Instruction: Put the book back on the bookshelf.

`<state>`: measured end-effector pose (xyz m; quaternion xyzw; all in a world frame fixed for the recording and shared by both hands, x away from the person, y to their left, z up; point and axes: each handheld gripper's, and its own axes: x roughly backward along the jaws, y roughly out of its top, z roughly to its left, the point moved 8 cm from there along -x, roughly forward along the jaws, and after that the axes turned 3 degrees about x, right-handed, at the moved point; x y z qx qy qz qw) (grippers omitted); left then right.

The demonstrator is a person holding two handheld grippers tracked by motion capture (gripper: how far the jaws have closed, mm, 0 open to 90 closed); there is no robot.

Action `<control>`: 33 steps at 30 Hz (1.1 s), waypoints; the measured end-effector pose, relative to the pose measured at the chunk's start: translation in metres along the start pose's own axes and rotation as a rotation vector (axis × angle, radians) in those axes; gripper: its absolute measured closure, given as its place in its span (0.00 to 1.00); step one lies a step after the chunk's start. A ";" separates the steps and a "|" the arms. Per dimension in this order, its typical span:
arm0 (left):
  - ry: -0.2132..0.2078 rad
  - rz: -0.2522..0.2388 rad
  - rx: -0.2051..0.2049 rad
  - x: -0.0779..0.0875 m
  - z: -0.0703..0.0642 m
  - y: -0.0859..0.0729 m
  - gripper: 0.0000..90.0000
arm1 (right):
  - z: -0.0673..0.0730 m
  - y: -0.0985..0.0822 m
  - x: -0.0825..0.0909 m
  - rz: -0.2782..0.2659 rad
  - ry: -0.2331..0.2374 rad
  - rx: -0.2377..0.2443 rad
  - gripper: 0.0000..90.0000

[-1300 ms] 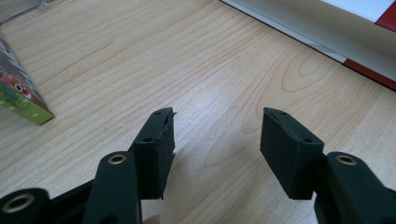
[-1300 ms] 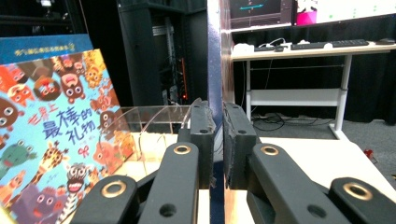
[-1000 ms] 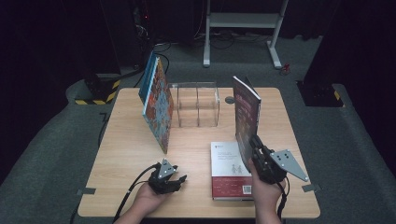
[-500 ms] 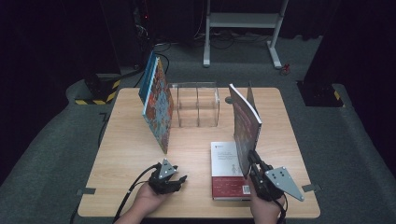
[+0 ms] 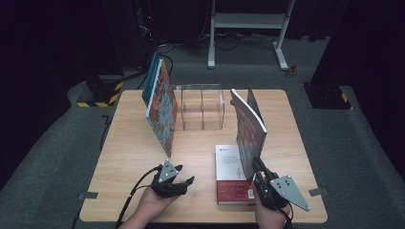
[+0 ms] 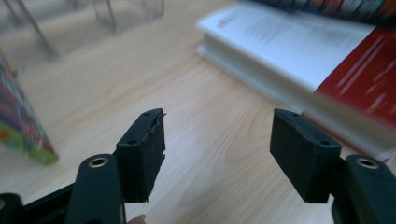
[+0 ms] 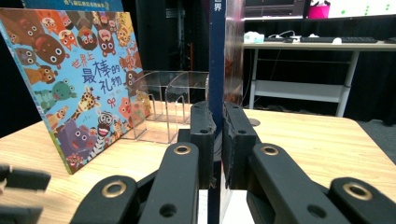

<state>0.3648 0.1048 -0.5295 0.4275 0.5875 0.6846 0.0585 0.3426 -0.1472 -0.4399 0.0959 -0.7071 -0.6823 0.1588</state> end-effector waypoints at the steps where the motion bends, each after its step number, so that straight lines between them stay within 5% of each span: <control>1: -0.004 -0.018 -0.007 0.004 -0.003 0.006 0.39 | 0.000 0.000 0.000 0.000 0.000 0.000 0.94; 14: -0.069 -0.202 0.035 0.033 -0.036 0.087 0.32 | 0.014 -0.001 0.000 0.001 0.034 0.013 0.94; 25: -0.140 -0.251 -0.015 0.029 -0.080 0.128 0.29 | 0.026 -0.003 -0.001 0.006 0.054 0.029 0.94; 33: -0.160 -0.265 -0.026 0.025 -0.097 0.144 0.29 | 0.033 -0.004 -0.003 0.006 0.072 0.034 0.94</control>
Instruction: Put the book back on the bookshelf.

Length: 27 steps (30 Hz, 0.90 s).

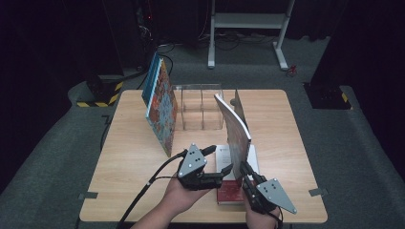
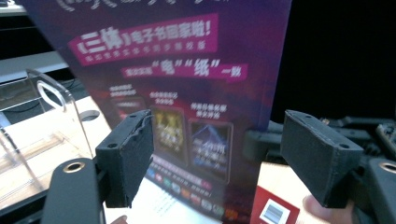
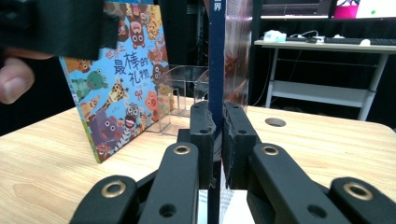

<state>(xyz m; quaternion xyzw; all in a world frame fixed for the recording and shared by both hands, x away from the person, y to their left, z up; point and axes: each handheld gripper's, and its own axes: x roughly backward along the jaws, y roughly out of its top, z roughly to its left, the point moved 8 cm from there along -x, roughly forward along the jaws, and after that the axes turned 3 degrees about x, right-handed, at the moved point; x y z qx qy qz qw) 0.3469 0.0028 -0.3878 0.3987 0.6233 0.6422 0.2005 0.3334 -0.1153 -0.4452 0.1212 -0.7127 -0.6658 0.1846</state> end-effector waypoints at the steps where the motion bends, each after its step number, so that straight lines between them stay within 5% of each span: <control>1: -0.002 -0.001 -0.001 -0.001 -0.001 0.001 0.29 | 0.001 0.000 0.000 0.002 0.001 0.001 0.94; 9: -0.017 -0.022 0.003 -0.008 -0.009 0.015 0.28 | 0.006 -0.001 -0.001 0.005 0.005 0.011 0.93; 27: 0.069 0.005 -0.004 -0.030 -0.011 0.018 0.32 | 0.023 -0.005 -0.005 0.014 0.051 0.012 0.92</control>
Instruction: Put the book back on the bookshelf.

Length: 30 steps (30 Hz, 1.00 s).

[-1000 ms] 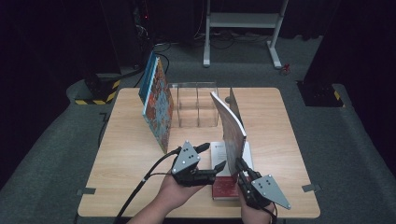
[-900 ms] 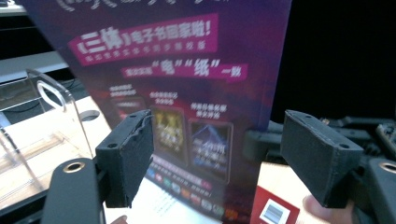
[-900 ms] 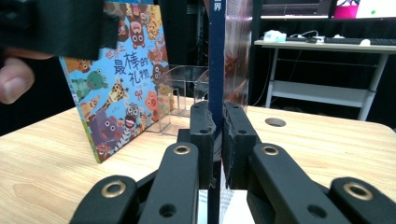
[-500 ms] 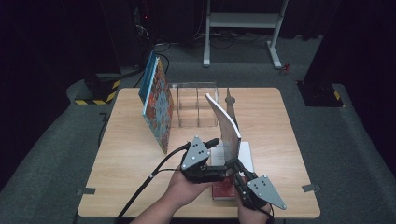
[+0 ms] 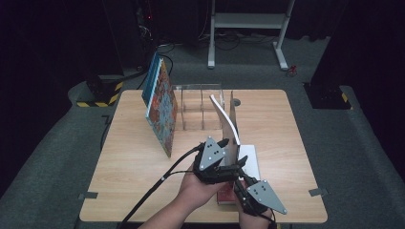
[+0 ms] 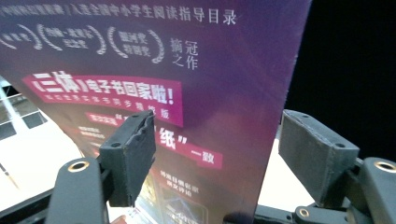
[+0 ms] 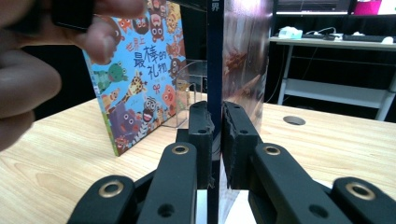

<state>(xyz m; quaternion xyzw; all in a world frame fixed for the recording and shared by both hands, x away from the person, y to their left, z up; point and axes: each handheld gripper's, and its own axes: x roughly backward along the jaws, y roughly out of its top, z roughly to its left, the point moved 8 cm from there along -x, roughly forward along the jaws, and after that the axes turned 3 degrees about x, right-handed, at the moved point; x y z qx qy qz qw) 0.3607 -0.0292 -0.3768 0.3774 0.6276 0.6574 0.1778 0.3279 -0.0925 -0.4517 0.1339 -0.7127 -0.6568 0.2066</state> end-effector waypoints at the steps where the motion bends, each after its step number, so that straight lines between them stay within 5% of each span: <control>1: 0.002 -0.001 0.004 -0.001 0.000 0.000 0.32 | 0.000 0.000 0.000 0.000 0.000 0.000 0.92; 13: 0.072 -0.001 -0.035 -0.001 0.004 -0.006 0.43 | 0.008 -0.001 -0.002 0.000 0.025 -0.004 0.91; 30: 0.107 -0.016 -0.018 0.003 0.004 -0.013 0.57 | 0.012 -0.001 -0.003 0.002 0.059 -0.011 0.86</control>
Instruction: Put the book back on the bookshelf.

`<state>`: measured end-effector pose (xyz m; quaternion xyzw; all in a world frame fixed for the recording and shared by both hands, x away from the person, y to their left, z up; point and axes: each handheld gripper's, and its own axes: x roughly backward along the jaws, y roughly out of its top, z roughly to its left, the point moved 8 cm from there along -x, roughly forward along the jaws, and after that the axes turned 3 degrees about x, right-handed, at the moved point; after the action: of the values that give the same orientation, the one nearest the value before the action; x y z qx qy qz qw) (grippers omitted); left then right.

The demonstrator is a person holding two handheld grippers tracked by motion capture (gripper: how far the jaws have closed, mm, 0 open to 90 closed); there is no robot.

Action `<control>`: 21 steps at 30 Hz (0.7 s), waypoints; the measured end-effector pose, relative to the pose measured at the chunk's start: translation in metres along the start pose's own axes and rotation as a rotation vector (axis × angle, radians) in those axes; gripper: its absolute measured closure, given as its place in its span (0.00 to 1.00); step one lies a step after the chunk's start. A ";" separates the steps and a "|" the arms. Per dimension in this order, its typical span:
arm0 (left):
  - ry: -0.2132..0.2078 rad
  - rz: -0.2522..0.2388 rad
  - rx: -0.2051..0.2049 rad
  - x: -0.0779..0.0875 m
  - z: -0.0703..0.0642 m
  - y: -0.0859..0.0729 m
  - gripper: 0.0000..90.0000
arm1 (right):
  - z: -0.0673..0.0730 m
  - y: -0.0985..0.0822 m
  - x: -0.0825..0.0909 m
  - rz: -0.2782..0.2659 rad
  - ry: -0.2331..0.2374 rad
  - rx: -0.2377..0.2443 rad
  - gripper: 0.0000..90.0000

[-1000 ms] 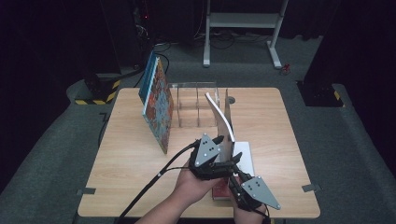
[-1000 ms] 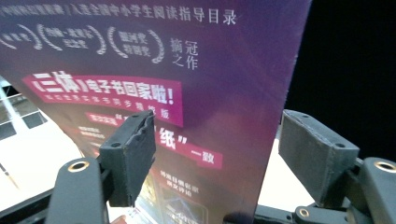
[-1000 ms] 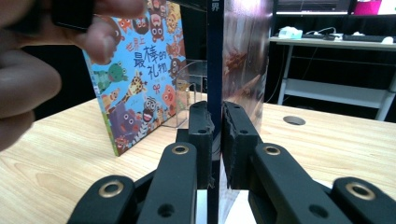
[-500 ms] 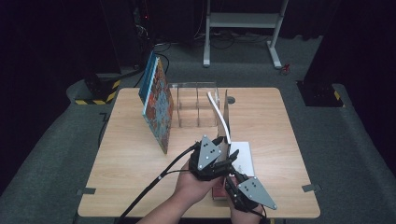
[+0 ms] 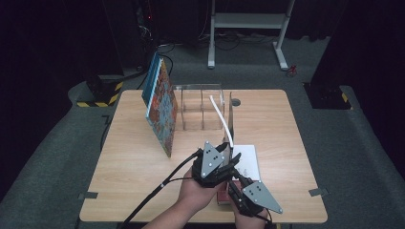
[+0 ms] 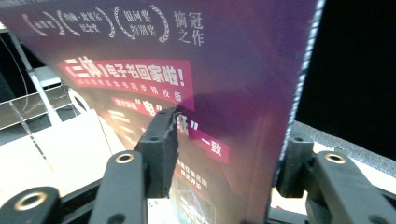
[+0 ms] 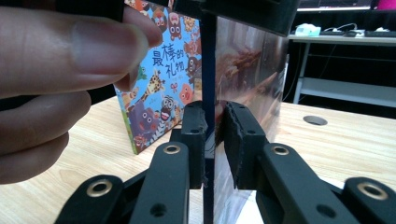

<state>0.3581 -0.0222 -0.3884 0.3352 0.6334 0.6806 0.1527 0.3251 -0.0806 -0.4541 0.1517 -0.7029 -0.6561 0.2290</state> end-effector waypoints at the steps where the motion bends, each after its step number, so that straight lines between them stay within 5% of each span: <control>1: 0.002 -0.001 0.000 0.001 0.000 0.000 0.57 | 0.000 0.000 0.000 0.000 0.000 0.000 0.86; 12: 0.048 -0.026 -0.027 0.010 0.005 -0.002 0.72 | 0.007 0.000 -0.001 -0.001 0.057 -0.017 0.83; 17: 0.110 -0.052 -0.037 0.016 0.020 -0.001 0.91 | 0.011 0.001 0.000 -0.025 0.107 -0.002 0.80; 21: 0.096 -0.058 -0.017 0.019 0.031 -0.003 0.93 | 0.009 0.001 0.003 -0.036 0.109 -0.006 0.80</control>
<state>0.3636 0.0135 -0.3872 0.2822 0.6436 0.6966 0.1447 0.3180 -0.0745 -0.4534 0.1993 -0.6847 -0.6529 0.2554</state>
